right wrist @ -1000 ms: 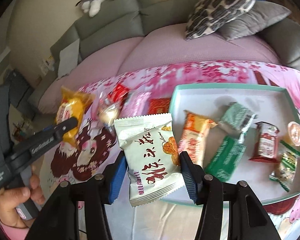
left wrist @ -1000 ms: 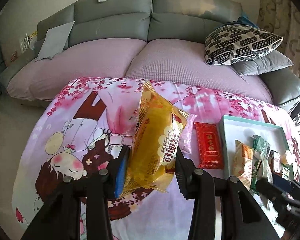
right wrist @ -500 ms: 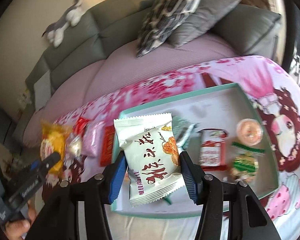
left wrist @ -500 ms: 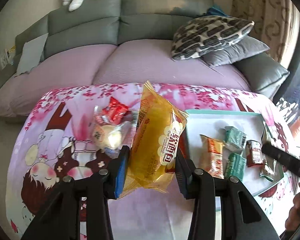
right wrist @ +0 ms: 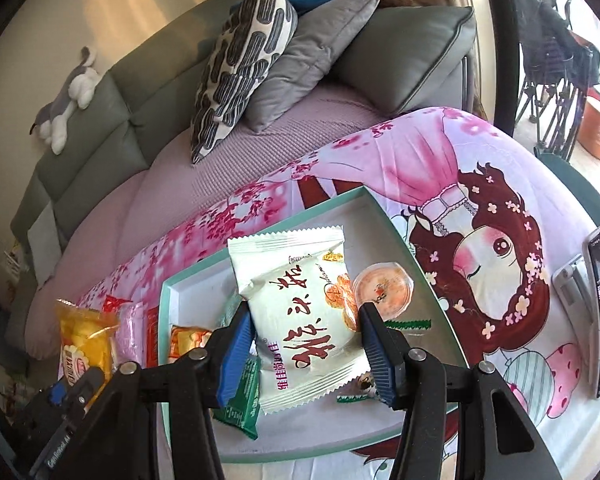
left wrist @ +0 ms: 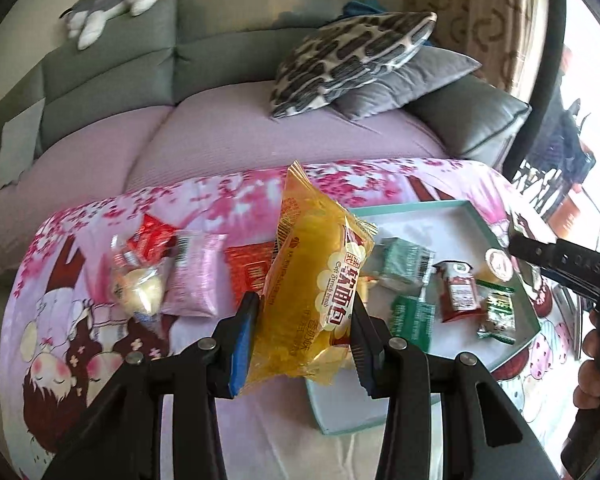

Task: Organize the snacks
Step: 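Carry the yellow pack with the left gripper while the right gripper carries the white pack over the tray, then lower the yellow pack into the tray and open the left gripper while the right gripper releases the white pack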

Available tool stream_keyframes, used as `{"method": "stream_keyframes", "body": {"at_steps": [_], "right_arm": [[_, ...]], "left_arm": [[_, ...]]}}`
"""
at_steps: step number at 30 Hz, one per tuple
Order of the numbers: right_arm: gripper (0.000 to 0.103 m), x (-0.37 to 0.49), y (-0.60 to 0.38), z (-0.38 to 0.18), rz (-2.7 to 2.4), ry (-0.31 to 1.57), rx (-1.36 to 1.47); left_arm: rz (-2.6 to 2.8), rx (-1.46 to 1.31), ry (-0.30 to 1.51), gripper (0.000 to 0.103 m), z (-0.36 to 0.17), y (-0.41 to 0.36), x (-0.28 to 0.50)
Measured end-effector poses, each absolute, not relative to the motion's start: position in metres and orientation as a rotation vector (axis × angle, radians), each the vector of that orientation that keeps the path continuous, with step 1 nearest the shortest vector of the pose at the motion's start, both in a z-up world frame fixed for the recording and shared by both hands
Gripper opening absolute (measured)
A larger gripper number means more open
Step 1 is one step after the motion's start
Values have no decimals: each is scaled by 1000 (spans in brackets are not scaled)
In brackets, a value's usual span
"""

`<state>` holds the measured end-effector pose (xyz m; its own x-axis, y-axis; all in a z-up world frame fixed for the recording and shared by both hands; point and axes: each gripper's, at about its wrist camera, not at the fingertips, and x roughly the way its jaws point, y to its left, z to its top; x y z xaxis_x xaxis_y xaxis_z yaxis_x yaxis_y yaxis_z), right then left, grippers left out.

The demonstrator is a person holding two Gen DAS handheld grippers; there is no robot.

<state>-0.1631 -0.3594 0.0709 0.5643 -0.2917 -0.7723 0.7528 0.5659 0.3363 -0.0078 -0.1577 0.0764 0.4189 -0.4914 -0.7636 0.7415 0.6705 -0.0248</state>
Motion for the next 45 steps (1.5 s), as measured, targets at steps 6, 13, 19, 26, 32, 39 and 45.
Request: {"method": "stream_keyframes", "body": {"at_steps": [6,13,19,26,32,39,45], "right_arm": [[56,-157,-365,65,-676,713,710],[56,-144,-373,56,-671,710,700],[56,-134,-378,42,-656,719,706],[56,-132,-385,28,-664,710,736],[56,-126,-384,22,-659,711,716],[56,-123,-384,16,-664,728,708],[57,-118,-381,12,-666,763,703]], "left_arm": [[-831,351,837,44,71,-174,-9],[-886,322,856,44,60,-195,-1],[-913,292,861,44,53,-209,10],[-916,261,901,45,42,-227,25],[-922,266,906,45,32,-244,31],[-934,274,909,45,24,-252,33],[-924,280,923,44,23,-252,35]]}}
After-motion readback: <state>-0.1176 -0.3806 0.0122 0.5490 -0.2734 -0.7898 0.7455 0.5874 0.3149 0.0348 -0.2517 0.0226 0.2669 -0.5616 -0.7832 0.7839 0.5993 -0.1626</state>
